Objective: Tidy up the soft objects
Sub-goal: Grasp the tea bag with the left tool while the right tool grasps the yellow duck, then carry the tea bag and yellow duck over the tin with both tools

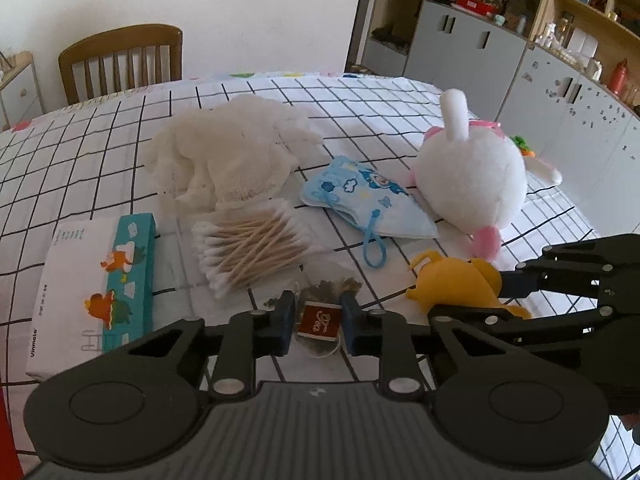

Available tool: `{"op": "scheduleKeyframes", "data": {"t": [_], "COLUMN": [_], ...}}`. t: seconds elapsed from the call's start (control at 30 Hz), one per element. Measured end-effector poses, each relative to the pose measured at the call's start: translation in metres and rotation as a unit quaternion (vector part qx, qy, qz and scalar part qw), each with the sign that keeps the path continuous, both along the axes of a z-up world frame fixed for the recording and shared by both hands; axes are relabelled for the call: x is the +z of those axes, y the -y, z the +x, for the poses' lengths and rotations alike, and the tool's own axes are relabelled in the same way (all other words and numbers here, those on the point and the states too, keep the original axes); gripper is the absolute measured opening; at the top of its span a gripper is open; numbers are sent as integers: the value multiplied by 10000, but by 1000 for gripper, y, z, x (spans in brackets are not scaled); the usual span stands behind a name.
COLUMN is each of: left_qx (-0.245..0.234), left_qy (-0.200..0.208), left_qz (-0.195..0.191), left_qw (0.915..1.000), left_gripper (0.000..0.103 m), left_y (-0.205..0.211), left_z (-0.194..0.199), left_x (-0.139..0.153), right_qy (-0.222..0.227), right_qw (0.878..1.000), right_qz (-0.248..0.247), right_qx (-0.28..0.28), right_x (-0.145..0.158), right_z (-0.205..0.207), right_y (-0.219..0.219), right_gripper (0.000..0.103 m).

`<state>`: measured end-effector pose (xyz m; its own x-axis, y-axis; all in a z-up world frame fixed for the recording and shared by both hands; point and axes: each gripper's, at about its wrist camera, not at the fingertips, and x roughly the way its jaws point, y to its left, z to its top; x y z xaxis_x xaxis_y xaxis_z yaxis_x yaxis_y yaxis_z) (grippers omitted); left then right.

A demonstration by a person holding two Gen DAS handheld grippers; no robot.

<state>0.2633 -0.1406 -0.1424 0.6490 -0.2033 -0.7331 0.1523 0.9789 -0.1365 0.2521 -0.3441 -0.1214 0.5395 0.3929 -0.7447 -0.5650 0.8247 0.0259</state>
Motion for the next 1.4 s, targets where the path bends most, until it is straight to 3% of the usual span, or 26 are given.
{"op": "scheduleKeyframes", "data": {"t": [0.23,0.63,1.4], "left_qx": [-45,264,1534], "left_qy": [142,353,818], "left_qz": [-52,-101,163], "left_qw": [9999,9990,9846], "left_gripper": [18,18,18], "left_y": [-4,-36,-166], "left_z": [-9,-36,-123], "left_x": [10,40,98], "right_qy": [-91,28,102], "right_qw": [9997,9982,9861], "right_qz": [228,586,1089], "right_qx": [-91,110,1247], "right_x": [8,48,110], "right_z": [-12,-31,-69], "right_y": [1,-19,-155], "right_gripper": [29,29,29]}}
